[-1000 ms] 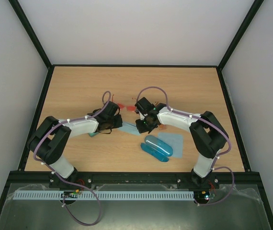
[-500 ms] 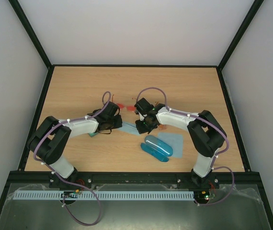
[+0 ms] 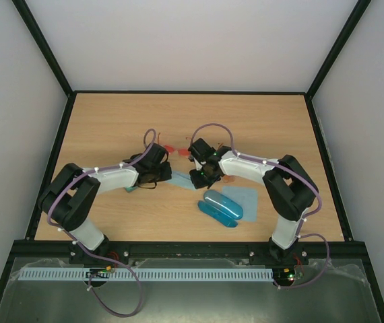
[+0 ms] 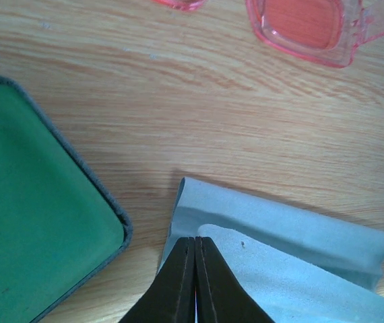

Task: Organize the sunglasses
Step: Adjust the glasses cleaning cloth at the center of the board.

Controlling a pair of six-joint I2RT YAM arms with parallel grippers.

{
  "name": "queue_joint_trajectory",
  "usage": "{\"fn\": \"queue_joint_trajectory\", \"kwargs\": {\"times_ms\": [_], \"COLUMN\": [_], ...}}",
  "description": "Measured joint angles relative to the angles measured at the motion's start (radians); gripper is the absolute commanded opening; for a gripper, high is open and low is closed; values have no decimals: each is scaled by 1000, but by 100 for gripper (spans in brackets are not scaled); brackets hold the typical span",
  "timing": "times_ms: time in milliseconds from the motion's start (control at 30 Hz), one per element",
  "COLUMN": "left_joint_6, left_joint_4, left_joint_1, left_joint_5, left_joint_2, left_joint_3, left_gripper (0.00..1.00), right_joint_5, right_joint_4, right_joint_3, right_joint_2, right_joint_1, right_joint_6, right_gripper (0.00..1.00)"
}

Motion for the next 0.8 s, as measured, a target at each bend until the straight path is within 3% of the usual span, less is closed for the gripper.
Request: {"fn": "queue_joint_trajectory", "kwargs": {"times_ms": [433, 667, 800], "left_joint_6": [-2, -6, -9], "left_joint_4": [-7, -8, -15], "left_joint_1": [-6, -6, -8], "left_joint_5": [-1, -3, -6], "left_joint_2": [-4, -25, -39], "left_joint_3": [-27, -27, -33], "left_gripper": [12, 21, 32], "right_joint_5": [-2, -2, -1], "right_joint_4": [0, 0, 0], "right_joint_3": [-1, -3, -2], "right_joint_2": [0, 0, 0], "right_joint_1": [12, 15, 15], "right_joint_6": [-3, -3, -3], "right_gripper": [8, 11, 15]}}
